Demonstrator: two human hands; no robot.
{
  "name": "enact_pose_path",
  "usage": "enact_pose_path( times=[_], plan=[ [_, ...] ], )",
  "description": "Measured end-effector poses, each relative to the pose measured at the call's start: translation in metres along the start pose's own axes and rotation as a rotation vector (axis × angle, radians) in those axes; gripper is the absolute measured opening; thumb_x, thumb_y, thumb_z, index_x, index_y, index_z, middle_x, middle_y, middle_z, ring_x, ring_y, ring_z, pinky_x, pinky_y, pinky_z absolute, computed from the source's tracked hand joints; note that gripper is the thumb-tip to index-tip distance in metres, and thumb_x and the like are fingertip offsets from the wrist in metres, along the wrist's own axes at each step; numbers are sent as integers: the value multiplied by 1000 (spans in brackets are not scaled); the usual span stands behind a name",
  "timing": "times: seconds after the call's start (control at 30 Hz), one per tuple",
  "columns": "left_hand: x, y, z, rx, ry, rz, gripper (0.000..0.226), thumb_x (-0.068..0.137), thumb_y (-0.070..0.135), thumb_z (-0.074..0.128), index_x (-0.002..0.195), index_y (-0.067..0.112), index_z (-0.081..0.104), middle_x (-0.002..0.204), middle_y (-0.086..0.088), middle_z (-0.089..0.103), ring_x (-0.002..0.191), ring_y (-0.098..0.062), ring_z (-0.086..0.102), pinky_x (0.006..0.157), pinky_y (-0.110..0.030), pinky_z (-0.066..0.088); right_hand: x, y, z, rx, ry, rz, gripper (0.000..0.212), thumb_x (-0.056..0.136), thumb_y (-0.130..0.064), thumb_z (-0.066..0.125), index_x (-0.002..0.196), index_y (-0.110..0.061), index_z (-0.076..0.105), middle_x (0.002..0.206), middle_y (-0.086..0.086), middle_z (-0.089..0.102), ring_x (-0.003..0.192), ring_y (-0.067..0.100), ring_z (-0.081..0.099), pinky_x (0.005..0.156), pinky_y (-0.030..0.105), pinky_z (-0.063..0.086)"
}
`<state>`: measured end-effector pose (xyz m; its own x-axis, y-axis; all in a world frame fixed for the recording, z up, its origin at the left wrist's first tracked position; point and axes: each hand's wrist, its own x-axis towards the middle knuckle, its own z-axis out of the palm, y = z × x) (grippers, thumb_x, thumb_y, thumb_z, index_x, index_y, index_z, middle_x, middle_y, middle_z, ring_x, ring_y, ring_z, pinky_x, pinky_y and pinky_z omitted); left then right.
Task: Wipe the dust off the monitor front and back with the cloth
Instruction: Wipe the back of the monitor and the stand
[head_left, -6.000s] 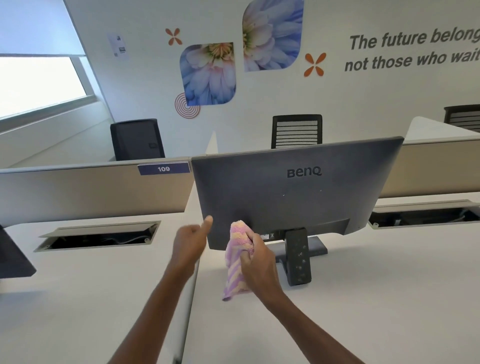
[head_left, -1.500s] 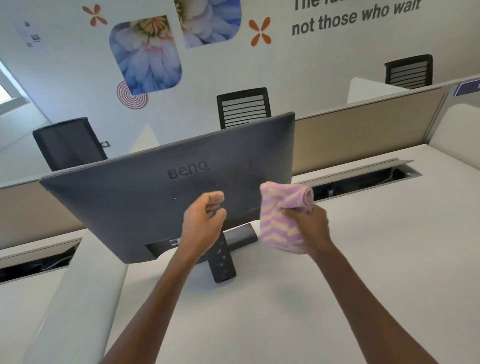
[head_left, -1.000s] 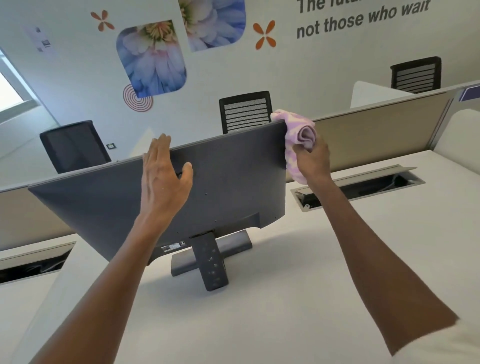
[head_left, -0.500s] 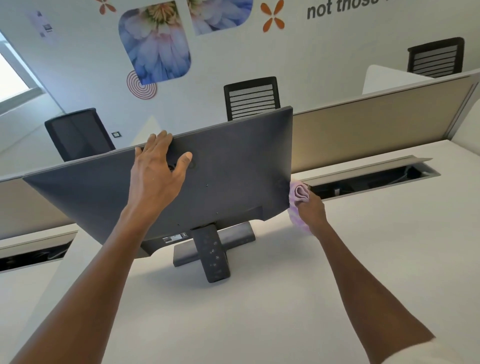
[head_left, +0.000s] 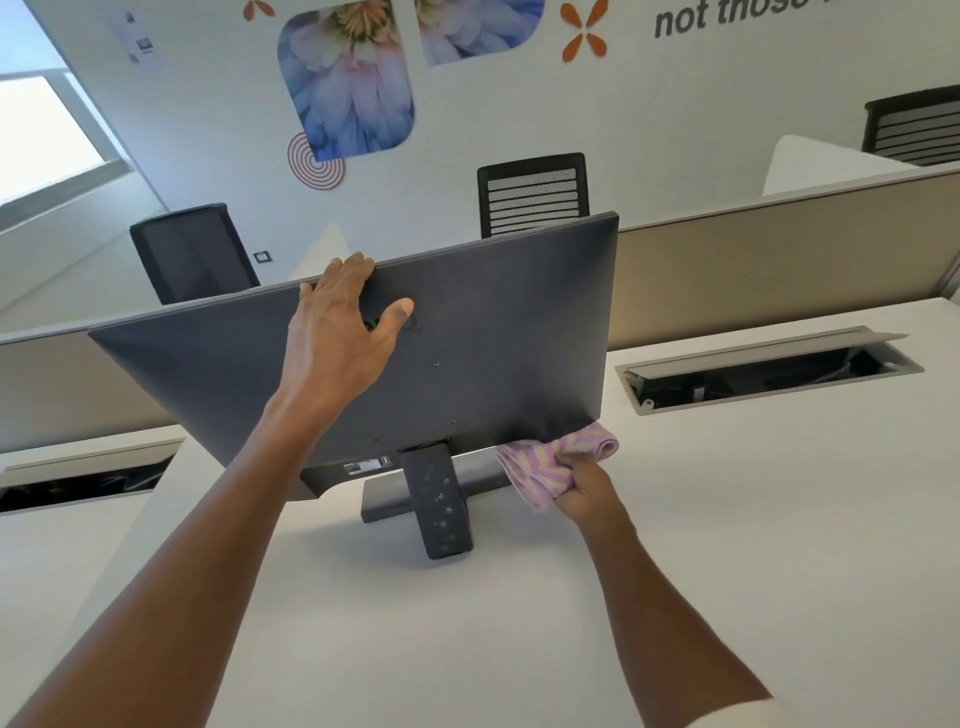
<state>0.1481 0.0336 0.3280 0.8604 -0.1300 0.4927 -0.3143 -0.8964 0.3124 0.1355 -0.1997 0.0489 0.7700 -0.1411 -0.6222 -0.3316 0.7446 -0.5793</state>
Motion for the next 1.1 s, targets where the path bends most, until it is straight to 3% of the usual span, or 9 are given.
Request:
enact_pose_path(
  times=[0.17, 0.27, 0.43, 0.6, 0.7, 0.8, 0.87, 0.97, 1.1],
  plan=[
    [0, 3, 0, 1, -1, -6, 59, 92, 50, 57, 140, 17, 46, 142, -1, 49, 130, -28, 43, 111, -50, 35, -14, 17, 29, -64, -61, 47, 25, 94, -3, 50, 118, 4, 55, 114, 20, 65, 107, 35, 62, 106, 47, 44],
    [0, 3, 0, 5, -17, -10, 61, 92, 51, 58, 141, 16, 45, 144, -3, 48, 134, -30, 40, 112, -53, 33, -23, 24, 49, -112, -95, 90, 13, 94, -2, 49, 103, 3, 59, 107, 18, 66, 100, 35, 63, 97, 46, 48],
    [0, 1, -1, -1, -31, 5, 64, 92, 51, 58, 143, 16, 43, 149, -2, 44, 140, -27, 37, 118, -50, 25, -19, 29, 62, -157, -139, 155, 20, 90, 0, 52, 108, 1, 62, 113, 21, 67, 108, 41, 63, 102, 55, 45],
    [-1, 3, -6, 6, -64, 4, 64, 92, 51, 57, 142, 15, 43, 146, -5, 46, 136, -29, 39, 113, -54, 31, -15, 36, 33, -148, -83, 68, 21, 93, -12, 51, 104, -1, 65, 116, 18, 65, 107, 35, 62, 105, 52, 45],
    [1, 2, -11, 26, -110, 18, 68, 93, 52, 56, 146, 15, 38, 151, -5, 41, 140, -29, 33, 115, -52, 28, -21, 43, 16, -263, 73, 71, 30, 84, -21, 61, 106, -1, 56, 112, 16, 61, 104, 37, 60, 100, 49, 49],
    [2, -4, -18, 46, -180, 47, 76, 93, 53, 56, 153, 15, 29, 160, -4, 29, 148, -24, 23, 120, -47, 23, -34, 48, 11, -399, 321, -100, 18, 93, -16, 54, 104, -1, 54, 101, 16, 60, 91, 33, 60, 87, 40, 52],
    [2, -12, -24, 25, -169, 35, 75, 93, 52, 57, 152, 15, 29, 157, -6, 34, 144, -28, 31, 116, -46, 30, -47, 57, 15, -581, 420, -335, 25, 97, -16, 50, 115, 1, 58, 106, 19, 63, 96, 35, 61, 85, 37, 50],
    [-2, -30, -31, 39, -86, 23, 69, 94, 44, 57, 150, 13, 32, 154, -8, 38, 138, -31, 38, 110, -47, 38, -71, 77, 29, -836, 342, -682, 29, 90, -5, 53, 119, -3, 57, 110, 17, 65, 100, 35, 62, 82, 31, 47],
    [-6, -55, -35, 81, -26, 0, 61, 95, 38, 57, 145, 10, 37, 148, -10, 43, 132, -34, 43, 104, -50, 42, -92, 102, 57, -1006, 286, -1018, 42, 75, 3, 62, 116, -4, 57, 104, 11, 63, 90, 28, 57, 74, 31, 47]
  ],
)
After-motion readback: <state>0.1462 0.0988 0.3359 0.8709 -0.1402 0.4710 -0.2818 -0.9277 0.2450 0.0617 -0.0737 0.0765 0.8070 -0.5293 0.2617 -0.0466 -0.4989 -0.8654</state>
